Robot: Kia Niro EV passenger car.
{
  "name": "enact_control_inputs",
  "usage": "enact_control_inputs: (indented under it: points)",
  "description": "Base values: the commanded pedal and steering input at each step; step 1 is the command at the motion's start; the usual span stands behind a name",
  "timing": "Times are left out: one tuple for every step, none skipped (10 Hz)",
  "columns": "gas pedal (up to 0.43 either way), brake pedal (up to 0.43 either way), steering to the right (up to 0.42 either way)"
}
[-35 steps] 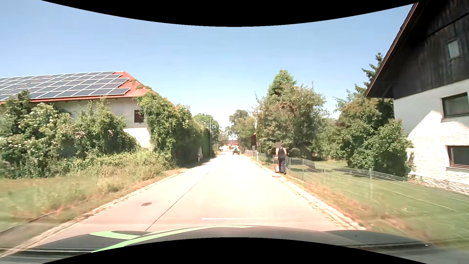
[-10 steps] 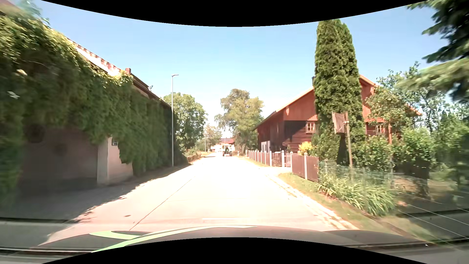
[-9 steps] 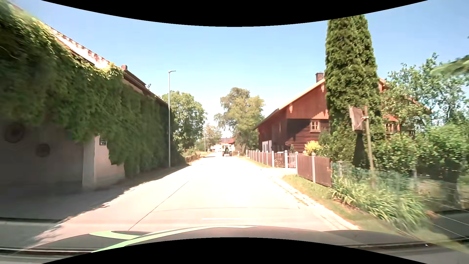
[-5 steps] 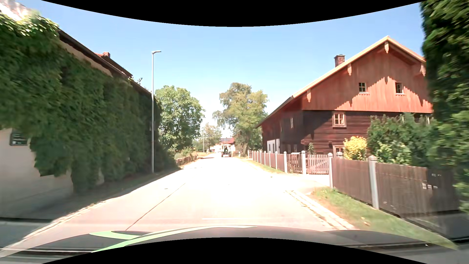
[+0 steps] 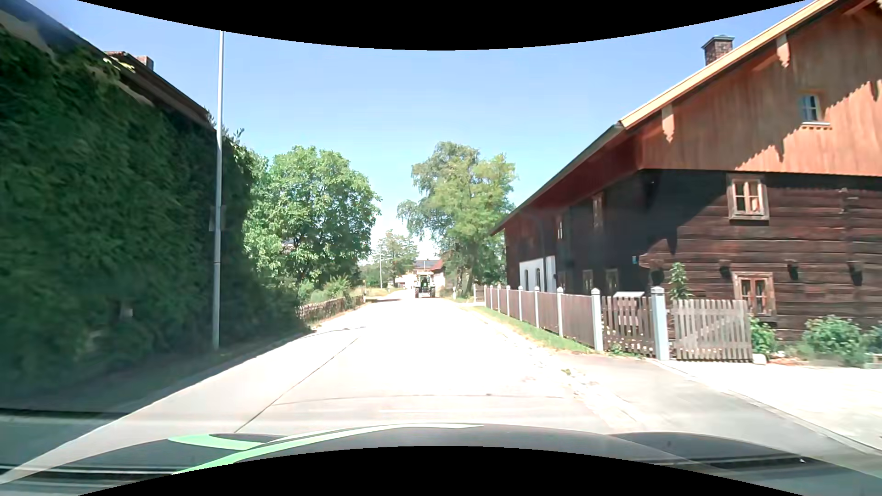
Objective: Follow the waypoints while adhering to traffic rules and regulations
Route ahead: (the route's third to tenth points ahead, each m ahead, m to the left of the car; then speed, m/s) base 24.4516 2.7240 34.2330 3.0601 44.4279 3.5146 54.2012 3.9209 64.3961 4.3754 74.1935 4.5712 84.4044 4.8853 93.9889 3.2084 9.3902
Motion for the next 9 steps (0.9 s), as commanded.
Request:
enact_control_inputs:
  points:
    - [0.000, 0.000, -0.007]
    - [0.000, 0.000, -0.008]
    - [0.000, 0.000, -0.008]
    - [0.000, 0.000, -0.009]
    - [0.000, 0.000, -0.009]
    - [0.000, 0.000, -0.009]
    - [0.000, 0.000, -0.009]
    - [0.000, 0.000, -0.009]
    - [0.000, 0.000, -0.009]
